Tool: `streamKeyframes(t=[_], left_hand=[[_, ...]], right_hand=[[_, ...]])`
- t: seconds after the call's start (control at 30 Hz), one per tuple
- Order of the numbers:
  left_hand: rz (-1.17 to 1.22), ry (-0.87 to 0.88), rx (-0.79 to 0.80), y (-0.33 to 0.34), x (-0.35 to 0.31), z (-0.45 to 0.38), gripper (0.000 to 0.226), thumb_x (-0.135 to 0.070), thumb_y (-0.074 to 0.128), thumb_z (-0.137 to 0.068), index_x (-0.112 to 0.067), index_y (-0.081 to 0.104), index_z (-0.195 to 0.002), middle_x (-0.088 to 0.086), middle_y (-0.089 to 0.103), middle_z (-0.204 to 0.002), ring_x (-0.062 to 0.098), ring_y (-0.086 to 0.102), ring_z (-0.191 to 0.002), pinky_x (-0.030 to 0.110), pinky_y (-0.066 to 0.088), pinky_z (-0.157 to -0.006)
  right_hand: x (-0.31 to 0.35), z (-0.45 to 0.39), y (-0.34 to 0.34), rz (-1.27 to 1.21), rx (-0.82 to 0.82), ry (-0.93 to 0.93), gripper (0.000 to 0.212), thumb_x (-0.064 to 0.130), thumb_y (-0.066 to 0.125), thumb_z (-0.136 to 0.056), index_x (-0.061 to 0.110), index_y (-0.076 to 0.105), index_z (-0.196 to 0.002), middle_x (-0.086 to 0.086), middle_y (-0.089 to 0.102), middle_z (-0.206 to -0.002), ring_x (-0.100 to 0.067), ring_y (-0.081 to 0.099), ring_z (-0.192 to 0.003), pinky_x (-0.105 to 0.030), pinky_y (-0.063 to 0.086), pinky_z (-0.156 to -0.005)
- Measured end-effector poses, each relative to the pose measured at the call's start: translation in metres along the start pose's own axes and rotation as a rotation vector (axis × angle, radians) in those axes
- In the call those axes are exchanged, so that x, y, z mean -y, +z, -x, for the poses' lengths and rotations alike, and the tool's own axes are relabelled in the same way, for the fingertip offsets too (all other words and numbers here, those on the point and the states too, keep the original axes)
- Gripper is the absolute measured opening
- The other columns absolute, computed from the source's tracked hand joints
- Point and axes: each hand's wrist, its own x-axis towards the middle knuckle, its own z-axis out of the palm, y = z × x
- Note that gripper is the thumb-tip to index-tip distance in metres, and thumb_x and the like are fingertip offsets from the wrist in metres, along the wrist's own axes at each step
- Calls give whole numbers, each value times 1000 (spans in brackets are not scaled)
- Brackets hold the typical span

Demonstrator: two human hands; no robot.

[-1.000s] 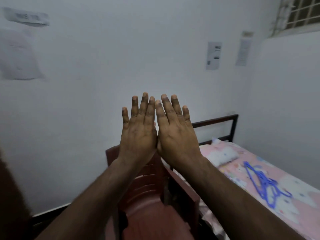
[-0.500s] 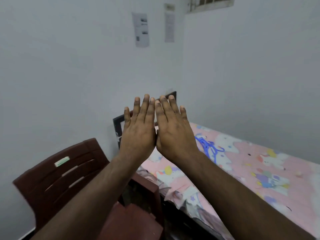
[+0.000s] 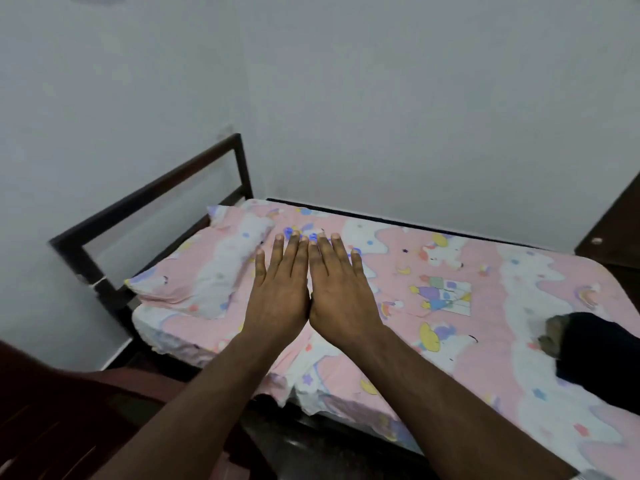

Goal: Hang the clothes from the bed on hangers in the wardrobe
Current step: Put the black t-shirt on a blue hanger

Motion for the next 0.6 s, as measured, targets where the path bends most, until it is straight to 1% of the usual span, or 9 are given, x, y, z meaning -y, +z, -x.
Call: streamKeyframes(t=[0.03,0.13,0.2,0.3,0.37,0.5,0.6], left_hand=[[15,16,20,13,-9,-11,71,-15,46,-86,-5,30,-154,13,29,-162,33,22,-151,55,19,-119],[41,82,64,54,-44,-48,75,-11,58,-84,-4,31,-153,14,32,-161,34,26,-150,57,23,-116],[69,118,94,78,-68,-73,77,-11,62,-83,-4,32,-153,15,32,-160,35,26,-149,57,24,-115],[102,186,157,114,-104,-102,71,-16,51,-84,-3,34,-152,16,34,-159,37,28,-149,57,23,-115],[137,232,212,138,-127,-116,69,-18,48,-84,-2,38,-151,16,37,-157,37,30,-147,59,25,-114],[184,353,264,181,-170,-146,65,-21,49,-85,-2,43,-148,17,42,-154,38,35,-145,60,25,-113],[212,464,310,207,-205,-170,67,-21,53,-89,-3,38,-151,17,37,-158,38,29,-148,59,23,-116]], right_hand=[[-17,-4,3,5,16,20,76,11,51,-83,5,27,-155,-13,22,-164,-31,10,-154,-54,16,-122],[-75,-16,7,11,109,83,78,15,50,-89,8,14,-158,-10,9,-167,-28,-2,-155,-49,5,-123],[-113,-23,9,28,127,122,79,17,52,-90,8,13,-158,-11,8,-167,-28,-3,-155,-49,4,-123],[-168,-27,16,51,165,206,76,16,50,-91,9,15,-158,-10,10,-167,-28,-2,-155,-50,3,-123],[-201,-25,22,61,205,272,73,16,46,-95,12,12,-159,-7,7,-168,-25,-4,-155,-49,-1,-123],[-258,-22,27,70,259,412,69,21,44,-100,16,8,-160,-4,4,-168,-23,-6,-155,-48,-3,-124],[-298,-19,28,96,272,532,70,24,43,-100,16,8,-160,-4,3,-168,-23,-7,-155,-49,-2,-124]])
